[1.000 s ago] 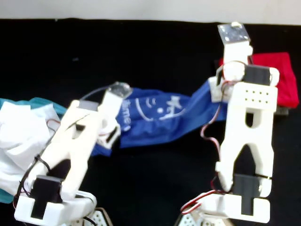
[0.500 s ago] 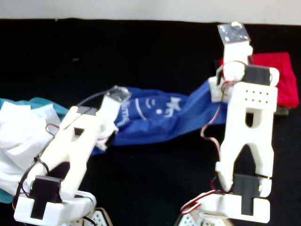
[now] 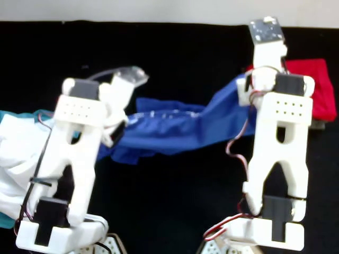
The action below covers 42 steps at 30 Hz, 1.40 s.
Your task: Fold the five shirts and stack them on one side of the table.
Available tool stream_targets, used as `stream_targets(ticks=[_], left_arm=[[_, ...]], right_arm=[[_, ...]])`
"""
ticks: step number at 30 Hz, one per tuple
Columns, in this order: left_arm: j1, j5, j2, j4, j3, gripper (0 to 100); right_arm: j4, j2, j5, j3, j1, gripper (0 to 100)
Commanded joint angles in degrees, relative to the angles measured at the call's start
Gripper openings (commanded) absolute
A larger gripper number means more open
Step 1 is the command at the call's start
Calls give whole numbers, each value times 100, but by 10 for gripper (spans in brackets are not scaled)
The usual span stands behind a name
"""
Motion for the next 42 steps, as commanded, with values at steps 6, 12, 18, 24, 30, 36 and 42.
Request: stream_targets(ticks=[6, 12, 18, 24, 30, 36, 42], left_arm=[[-48, -26, -101, 580, -418, 52], [-66, -26, -101, 123, 242, 75], [-57, -26, -101, -158, 391, 40], [400, 123, -92, -211, 1095, 46], [936, 897, -101, -2031, 2958, 137], [910, 985, -101, -3305, 3688, 147], [268, 404, -101, -3631, 3723, 147]], right_arm=[[-224, -259, -26, -57, 75, 6], [-189, -268, -26, -48, 119, 6], [-110, -268, -26, -57, 233, 6], [-110, -268, -26, -40, 295, 6], [-110, -268, -26, -48, 286, 6], [-101, -268, -18, -48, 321, 6], [48, -277, -18, -48, 321, 6]])
